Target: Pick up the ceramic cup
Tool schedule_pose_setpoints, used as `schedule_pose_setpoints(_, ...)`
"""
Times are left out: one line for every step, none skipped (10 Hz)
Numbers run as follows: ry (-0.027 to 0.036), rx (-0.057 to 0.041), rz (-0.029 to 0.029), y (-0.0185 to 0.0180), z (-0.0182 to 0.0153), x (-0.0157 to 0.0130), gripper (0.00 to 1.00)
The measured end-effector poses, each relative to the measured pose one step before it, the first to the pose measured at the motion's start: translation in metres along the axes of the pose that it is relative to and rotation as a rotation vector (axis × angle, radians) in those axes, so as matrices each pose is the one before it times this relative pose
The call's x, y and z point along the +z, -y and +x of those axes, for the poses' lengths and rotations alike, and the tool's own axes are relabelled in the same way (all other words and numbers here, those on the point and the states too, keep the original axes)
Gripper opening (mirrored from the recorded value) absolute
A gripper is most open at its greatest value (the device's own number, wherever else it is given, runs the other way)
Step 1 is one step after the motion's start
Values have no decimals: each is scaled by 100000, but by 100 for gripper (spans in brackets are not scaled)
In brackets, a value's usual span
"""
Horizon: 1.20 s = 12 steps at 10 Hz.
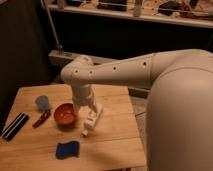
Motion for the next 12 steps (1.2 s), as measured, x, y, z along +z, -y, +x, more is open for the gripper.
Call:
schedule_pose_setpoints(7,-7,2,0,-2,-1,65)
schedule_pose_setpoints(10,-22,7,-8,-2,2,65)
schedule_pose_setpoints(485,-1557,144,-75,-291,38,65)
schedule_pose_setpoints(820,-2078,534,-28,-484,12,65)
schedule_pose_setpoints(1006,-3599,531,-419,-806,-23,65)
schedule_pose_setpoints(1405,-4200,17,-669,-1091,-53,65)
schedule_pose_setpoints(1748,-5370,313,-761,-1512,13,65)
schedule_pose_setpoints(1196,-4737,608,-647,-1382,49,65)
schedule_pose_setpoints(837,-4986,623,-844,-1466,121,65)
schedule_pose_setpoints(772,-7420,712,-1506,-2033,300,65)
schedule_pose_setpoints(266,-4788,443,-1070,-1407,260,65)
schedule_pose_setpoints(242,-6310,469,-1592,-1827,314,65)
